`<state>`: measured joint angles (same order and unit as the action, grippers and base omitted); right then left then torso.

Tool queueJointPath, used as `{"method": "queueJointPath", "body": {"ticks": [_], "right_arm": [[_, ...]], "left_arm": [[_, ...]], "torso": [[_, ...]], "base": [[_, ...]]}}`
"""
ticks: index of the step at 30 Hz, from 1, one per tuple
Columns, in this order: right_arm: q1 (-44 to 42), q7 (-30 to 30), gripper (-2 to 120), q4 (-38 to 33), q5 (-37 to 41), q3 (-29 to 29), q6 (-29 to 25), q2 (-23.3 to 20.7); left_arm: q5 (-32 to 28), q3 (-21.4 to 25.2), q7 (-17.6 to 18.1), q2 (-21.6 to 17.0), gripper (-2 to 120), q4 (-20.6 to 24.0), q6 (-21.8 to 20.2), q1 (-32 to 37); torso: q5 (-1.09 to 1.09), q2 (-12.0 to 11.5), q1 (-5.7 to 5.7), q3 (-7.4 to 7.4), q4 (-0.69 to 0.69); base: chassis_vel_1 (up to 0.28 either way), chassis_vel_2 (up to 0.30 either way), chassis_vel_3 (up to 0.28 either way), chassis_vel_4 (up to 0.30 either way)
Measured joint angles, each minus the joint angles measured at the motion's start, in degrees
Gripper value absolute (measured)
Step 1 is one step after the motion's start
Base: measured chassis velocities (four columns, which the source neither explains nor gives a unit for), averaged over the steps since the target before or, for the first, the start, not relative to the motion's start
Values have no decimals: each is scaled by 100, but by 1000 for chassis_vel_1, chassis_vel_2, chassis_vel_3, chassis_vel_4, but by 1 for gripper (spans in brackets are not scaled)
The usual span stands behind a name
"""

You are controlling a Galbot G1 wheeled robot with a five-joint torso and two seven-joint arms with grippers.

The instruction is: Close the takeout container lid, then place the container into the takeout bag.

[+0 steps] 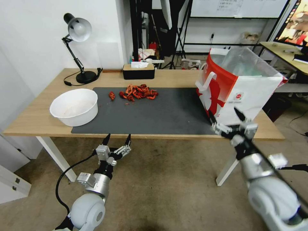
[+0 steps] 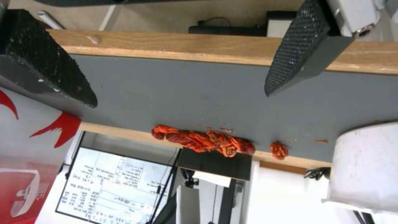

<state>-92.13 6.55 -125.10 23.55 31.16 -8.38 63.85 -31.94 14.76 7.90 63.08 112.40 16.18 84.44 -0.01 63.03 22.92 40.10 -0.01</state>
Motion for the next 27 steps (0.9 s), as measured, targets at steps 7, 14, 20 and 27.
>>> {"method": "queueJointPath", "body": {"ticks": [7, 14, 20, 27], "right_arm": [[-466, 88, 100, 213, -369, -233, -343, 483], [-555, 121, 100, 396, -292, -307, -379, 682], [-548, 120, 100, 400, -260, -309, -379, 681], [-534, 118, 100, 401, -248, -309, -373, 672]], "left_arm": [[223, -1, 50, 56, 100, -87, 220, 68], [233, 13, -13, 51, 100, -158, 341, 108], [232, 15, -22, 47, 100, -161, 345, 110], [229, 15, -24, 45, 100, -161, 345, 110]], "torso": [[-1, 0, -1, 0, 1], [1, 0, 0, 1, 1], [1, 0, 0, 1, 1], [1, 0, -1, 0, 1]], "base": [[0, 0, 0, 0], [0, 0, 0, 0], [0, 0, 0, 0], [0, 0, 0, 0]]}}
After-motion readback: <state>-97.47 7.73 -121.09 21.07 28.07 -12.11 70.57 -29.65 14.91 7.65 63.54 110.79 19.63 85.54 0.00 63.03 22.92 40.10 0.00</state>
